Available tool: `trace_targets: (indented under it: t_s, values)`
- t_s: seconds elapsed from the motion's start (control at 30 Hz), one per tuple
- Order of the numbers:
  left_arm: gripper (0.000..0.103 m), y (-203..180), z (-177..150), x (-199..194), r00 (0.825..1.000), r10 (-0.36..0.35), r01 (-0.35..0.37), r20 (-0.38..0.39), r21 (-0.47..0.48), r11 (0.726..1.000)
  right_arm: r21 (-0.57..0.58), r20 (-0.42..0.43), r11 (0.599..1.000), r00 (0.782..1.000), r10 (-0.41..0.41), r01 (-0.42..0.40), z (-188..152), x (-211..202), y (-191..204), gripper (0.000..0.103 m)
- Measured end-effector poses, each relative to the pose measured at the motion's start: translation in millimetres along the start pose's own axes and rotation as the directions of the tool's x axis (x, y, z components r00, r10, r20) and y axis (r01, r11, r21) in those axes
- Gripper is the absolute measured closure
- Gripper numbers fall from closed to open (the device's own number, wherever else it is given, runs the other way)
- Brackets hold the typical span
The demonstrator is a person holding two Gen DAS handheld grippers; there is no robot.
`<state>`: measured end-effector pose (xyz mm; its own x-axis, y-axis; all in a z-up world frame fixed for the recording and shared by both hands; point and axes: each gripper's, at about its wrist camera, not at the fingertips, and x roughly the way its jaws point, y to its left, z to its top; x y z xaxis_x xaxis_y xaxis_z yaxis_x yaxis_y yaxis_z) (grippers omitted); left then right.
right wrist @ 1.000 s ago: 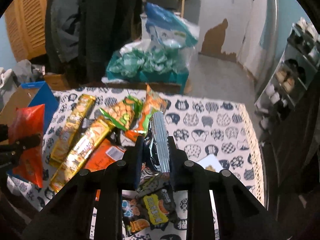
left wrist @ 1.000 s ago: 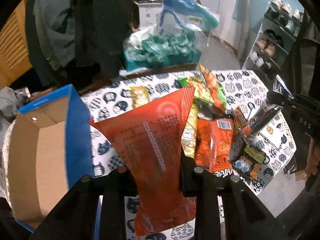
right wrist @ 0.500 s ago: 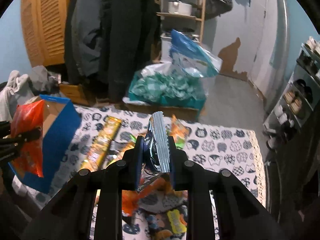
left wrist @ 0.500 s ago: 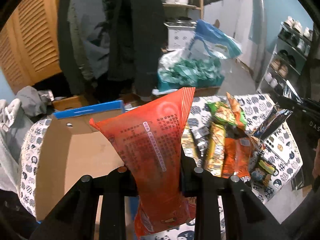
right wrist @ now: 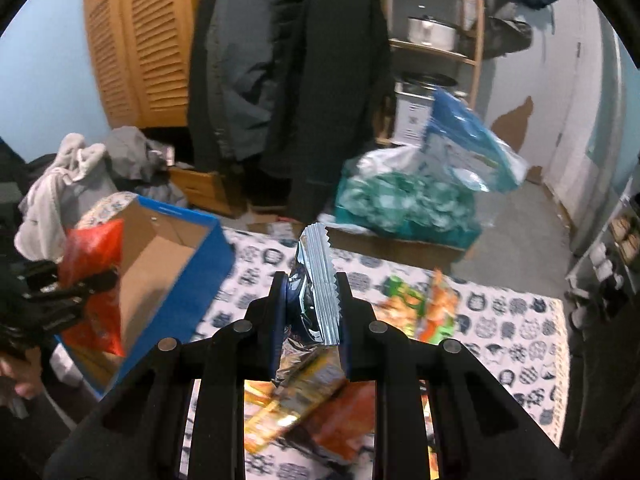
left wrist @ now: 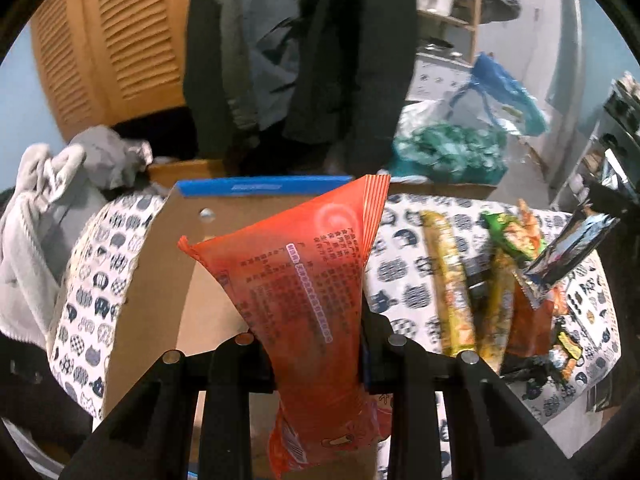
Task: Organize snacks
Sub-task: 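Carry the orange bag into the cardboard box and open the left tool, then lower the silver bar into the box and open the right tool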
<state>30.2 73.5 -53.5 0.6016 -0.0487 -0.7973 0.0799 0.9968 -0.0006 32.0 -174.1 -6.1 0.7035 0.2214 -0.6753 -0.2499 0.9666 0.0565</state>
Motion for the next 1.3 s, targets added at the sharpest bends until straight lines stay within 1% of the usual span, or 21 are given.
trace_targets:
  t_s: [0.2,0.4,0.5,0.67,0.93,0.97,1.0,1.03,1.1,1.17,1.2,1.3]
  values:
    - [0.075,45,-10,21,0.997,0.049,-0.053,-0.064,-0.066,0.996,-0.039,-0.017,0.998,0.999,0.051,-0.052,14,15,36,0.083]
    - [0.075,73,-25,50,0.985,0.088,-0.102,-0.15,-0.092,0.99,-0.076,-0.03,0.993,0.996,0.087,-0.089,23,27,68,0.083]
    - [0.075,85,-32,63,0.976,0.091,-0.115,-0.196,-0.115,0.987,-0.091,-0.036,0.99,0.994,0.106,-0.109,26,31,79,0.083]
    - [0.074,99,-38,76,0.966,0.094,-0.133,-0.243,-0.151,0.98,-0.109,-0.051,0.985,0.991,0.126,-0.131,26,39,93,0.083]
    - [0.069,107,-47,95,0.947,0.072,-0.133,-0.313,-0.179,0.975,-0.127,-0.068,0.98,0.987,0.149,-0.156,26,45,107,0.083]
    - [0.068,107,-48,97,0.944,0.066,-0.131,-0.324,-0.185,0.974,-0.129,-0.067,0.979,0.986,0.153,-0.16,28,44,109,0.083]
    - [0.061,108,-48,98,0.941,0.066,-0.134,-0.332,-0.187,0.973,-0.131,-0.066,0.978,0.986,0.156,-0.164,28,43,110,0.083]
    - [0.057,109,-49,98,0.939,0.07,-0.14,-0.336,-0.19,0.972,-0.132,-0.065,0.977,0.984,0.163,-0.17,29,43,112,0.083]
    - [0.042,110,-47,95,0.942,0.071,-0.142,-0.327,-0.199,0.97,-0.136,-0.073,0.971,0.979,0.189,-0.197,33,43,118,0.083]
    - [0.033,109,-46,89,0.948,0.084,-0.15,-0.307,-0.196,0.969,-0.135,-0.094,0.961,0.969,0.229,-0.24,36,45,126,0.083]
    - [0.033,108,-45,85,0.95,0.095,-0.157,-0.298,-0.19,0.969,-0.137,-0.11,0.956,0.963,0.245,-0.259,37,47,130,0.083]
    - [0.032,105,-44,71,0.958,0.093,-0.147,-0.272,-0.186,0.971,-0.149,-0.159,0.94,0.946,0.282,-0.305,38,55,146,0.083]
